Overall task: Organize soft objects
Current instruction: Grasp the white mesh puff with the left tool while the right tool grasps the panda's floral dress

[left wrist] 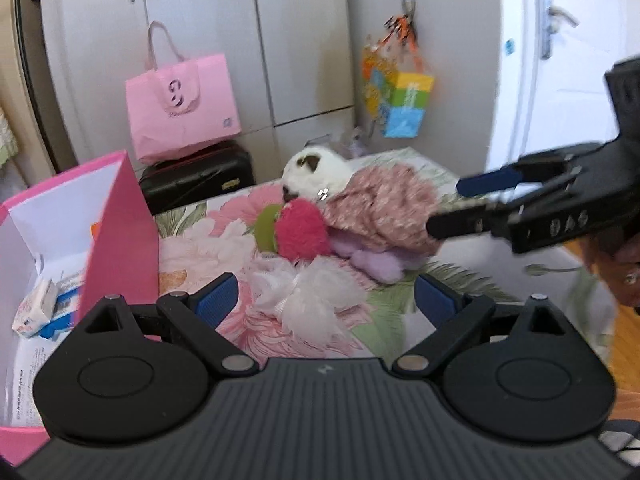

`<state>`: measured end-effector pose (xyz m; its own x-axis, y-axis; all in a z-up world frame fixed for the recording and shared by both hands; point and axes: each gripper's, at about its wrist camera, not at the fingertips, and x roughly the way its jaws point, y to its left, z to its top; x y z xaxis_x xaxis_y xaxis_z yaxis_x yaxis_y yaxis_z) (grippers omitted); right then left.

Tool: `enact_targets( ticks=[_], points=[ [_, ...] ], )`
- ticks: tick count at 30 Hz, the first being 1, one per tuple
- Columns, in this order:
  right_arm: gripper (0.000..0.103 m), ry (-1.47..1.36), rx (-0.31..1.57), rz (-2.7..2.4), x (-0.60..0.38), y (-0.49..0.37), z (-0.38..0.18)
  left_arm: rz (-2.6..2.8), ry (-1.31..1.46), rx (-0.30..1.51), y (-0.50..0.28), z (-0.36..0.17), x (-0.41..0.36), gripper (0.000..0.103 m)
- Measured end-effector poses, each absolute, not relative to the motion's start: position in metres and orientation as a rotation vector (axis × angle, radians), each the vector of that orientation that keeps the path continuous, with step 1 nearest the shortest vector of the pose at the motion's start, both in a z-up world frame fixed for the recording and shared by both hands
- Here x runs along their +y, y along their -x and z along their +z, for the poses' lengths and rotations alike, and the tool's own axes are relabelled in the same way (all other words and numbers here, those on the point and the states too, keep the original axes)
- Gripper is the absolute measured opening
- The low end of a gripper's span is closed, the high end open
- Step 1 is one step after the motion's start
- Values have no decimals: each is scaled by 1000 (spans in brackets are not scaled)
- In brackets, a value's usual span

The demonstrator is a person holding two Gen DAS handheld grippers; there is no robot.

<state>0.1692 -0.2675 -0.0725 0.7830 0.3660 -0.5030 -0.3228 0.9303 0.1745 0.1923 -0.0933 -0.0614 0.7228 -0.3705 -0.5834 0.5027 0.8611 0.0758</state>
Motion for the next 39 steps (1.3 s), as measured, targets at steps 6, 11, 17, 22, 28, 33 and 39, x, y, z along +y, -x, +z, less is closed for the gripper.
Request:
enact_targets(
  ticks=[6, 11, 17, 22, 28, 33, 39],
  points=[
    [91, -111, 551, 355, -264, -197, -84, -419, -233, 562, -211, -86, -107, 94],
    [92, -96, 549, 356, -254, -209, -89, -383, -216, 564, -220, -98, -104, 94],
    [93, -107, 542, 357, -247, -220, -96, -313, -116, 597, -233, -104, -101, 85],
    [78, -114, 535, 318, -246, -221, -100, -327, -50, 651, -239, -111, -97, 53],
    [24, -63, 508, 317, -242, -206, -102, -263, -11, 625, -229, -115, -93, 42],
    [20, -58, 494, 286, -237, -192, -101, -256, -2, 591, -219, -108, -90, 40],
    [20, -53, 478, 255, -232, -173, -98, -264, 14, 578, -204, -102, -82, 40]
  ],
)
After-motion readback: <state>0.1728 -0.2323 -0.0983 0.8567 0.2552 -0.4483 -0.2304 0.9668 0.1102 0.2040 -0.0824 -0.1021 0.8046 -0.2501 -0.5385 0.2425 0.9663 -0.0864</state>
